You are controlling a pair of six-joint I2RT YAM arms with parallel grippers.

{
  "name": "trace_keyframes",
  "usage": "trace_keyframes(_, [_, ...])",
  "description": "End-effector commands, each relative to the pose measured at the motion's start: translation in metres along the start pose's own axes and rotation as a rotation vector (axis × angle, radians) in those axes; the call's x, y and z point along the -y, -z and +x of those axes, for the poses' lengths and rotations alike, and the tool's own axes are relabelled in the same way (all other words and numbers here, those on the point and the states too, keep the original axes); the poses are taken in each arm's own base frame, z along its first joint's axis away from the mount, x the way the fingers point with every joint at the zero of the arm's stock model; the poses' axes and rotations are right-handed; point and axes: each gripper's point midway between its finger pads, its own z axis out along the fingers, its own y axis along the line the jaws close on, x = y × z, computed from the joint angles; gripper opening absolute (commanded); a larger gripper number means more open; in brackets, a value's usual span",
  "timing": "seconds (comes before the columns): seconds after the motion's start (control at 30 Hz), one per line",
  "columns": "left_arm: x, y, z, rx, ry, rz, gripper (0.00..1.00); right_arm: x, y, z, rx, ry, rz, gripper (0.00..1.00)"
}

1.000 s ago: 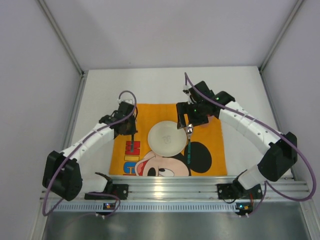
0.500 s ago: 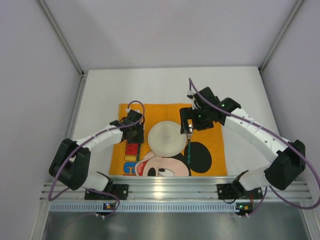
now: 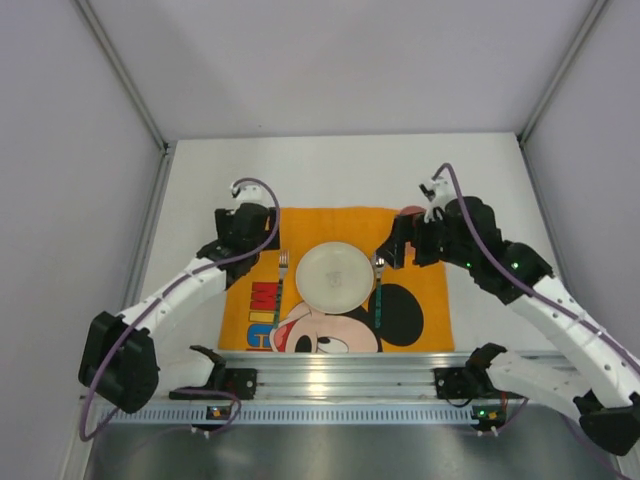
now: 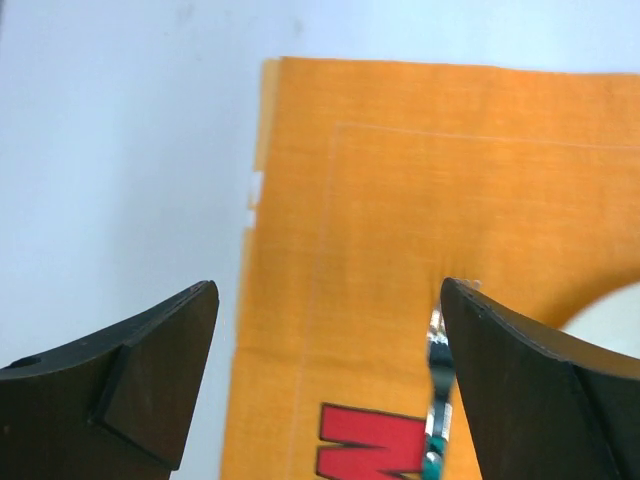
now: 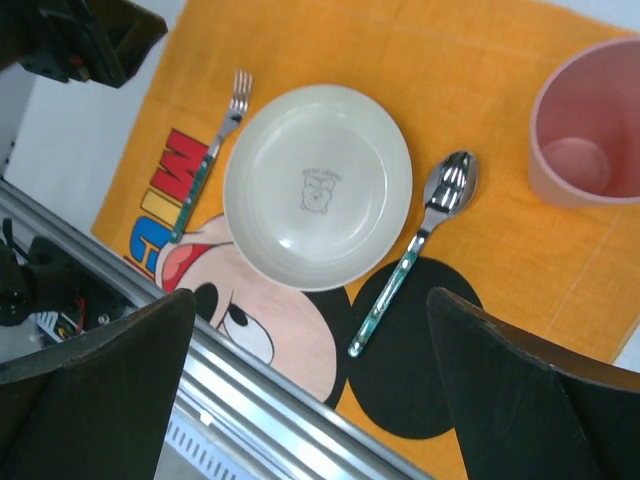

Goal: Set the dinner table for one person

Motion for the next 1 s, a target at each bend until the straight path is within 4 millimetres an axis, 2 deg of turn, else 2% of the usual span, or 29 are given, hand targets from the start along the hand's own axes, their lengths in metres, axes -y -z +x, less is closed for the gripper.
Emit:
trace_keyframes(0.0, [-0.041, -0.014, -0.021, 0.234, -0.051, -0.116, 0.97, -0.003, 0.018, -0.033, 0.247, -0.017, -0.029, 1.00])
trace_keyframes(0.03, [-0.041, -0.011, -0.044, 0.362, 0.021, -0.081, 0.96, -0.005, 0.022, -0.034, 0.284, -0.014, -0.047, 1.00])
trace_keyframes(0.07, [-0.053, -0.022, -0.019, 0.345, 0.024, -0.069, 0.93, 0.001, 0.031, -0.040, 0.376, -0.019, -0.040, 1.00])
trace_keyframes(0.13, [-0.062, -0.022, -0.019, 0.410, 0.051, -0.029, 0.92, 0.006, 0.041, -0.043, 0.454, -0.025, -0.035, 1.00])
trace_keyframes(0.23, [-0.076, -0.033, -0.007, 0.440, 0.044, -0.032, 0.96, 0.018, 0.068, -0.049, 0.613, -0.029, -0.007, 1.00])
trace_keyframes(0.27, [-0.081, -0.036, -0.008, 0.460, 0.057, -0.045, 0.98, 0.024, 0.065, -0.042, 0.613, -0.026, 0.009, 1.00])
trace_keyframes(0.33, [-0.081, -0.053, 0.010, 0.408, 0.020, -0.045, 0.98, 0.028, 0.067, -0.039, 0.632, -0.010, 0.013, 1.00])
trace_keyframes(0.37, [-0.084, -0.056, 0.005, 0.441, 0.013, -0.060, 0.98, 0.028, 0.068, -0.036, 0.640, 0.019, 0.009, 1.00])
trace_keyframes(0.4, [-0.087, -0.066, 0.015, 0.411, 0.003, -0.081, 0.98, 0.028, 0.068, -0.035, 0.642, 0.032, 0.007, 1.00])
trace_keyframes(0.43, [-0.085, -0.071, 0.015, 0.394, 0.005, -0.077, 0.99, 0.027, 0.067, -0.034, 0.637, 0.050, 0.001, 1.00])
trace_keyframes(0.5, [-0.081, -0.075, -0.006, 0.473, 0.013, -0.049, 0.99, 0.028, 0.064, -0.032, 0.619, 0.092, 0.011, 1.00])
trace_keyframes(0.6, [-0.079, -0.090, -0.006, 0.491, 0.025, -0.021, 0.98, 0.027, 0.058, -0.034, 0.595, 0.098, 0.018, 1.00])
trace_keyframes(0.63, [-0.084, -0.094, -0.002, 0.474, 0.042, -0.024, 0.99, 0.027, 0.052, -0.034, 0.578, 0.095, 0.018, 1.00])
trace_keyframes(0.67, [-0.100, -0.099, 0.003, 0.444, 0.114, -0.023, 0.99, 0.024, 0.051, -0.037, 0.572, 0.082, 0.011, 1.00])
trace_keyframes(0.7, [-0.100, -0.098, 0.010, 0.438, 0.148, 0.010, 0.99, 0.023, 0.049, -0.038, 0.566, 0.070, 0.009, 1.00])
trace_keyframes(0.73, [-0.098, -0.089, 0.005, 0.525, 0.137, 0.039, 0.99, 0.022, 0.039, -0.036, 0.529, 0.061, 0.007, 1.00])
trace_keyframes(0.87, [-0.100, -0.093, 0.007, 0.497, 0.139, 0.026, 0.97, 0.010, 0.023, -0.035, 0.461, 0.037, -0.040, 1.00])
trace_keyframes(0.97, [-0.099, -0.092, 0.006, 0.499, 0.134, 0.012, 0.99, 0.014, 0.011, -0.040, 0.440, -0.037, 0.002, 1.00])
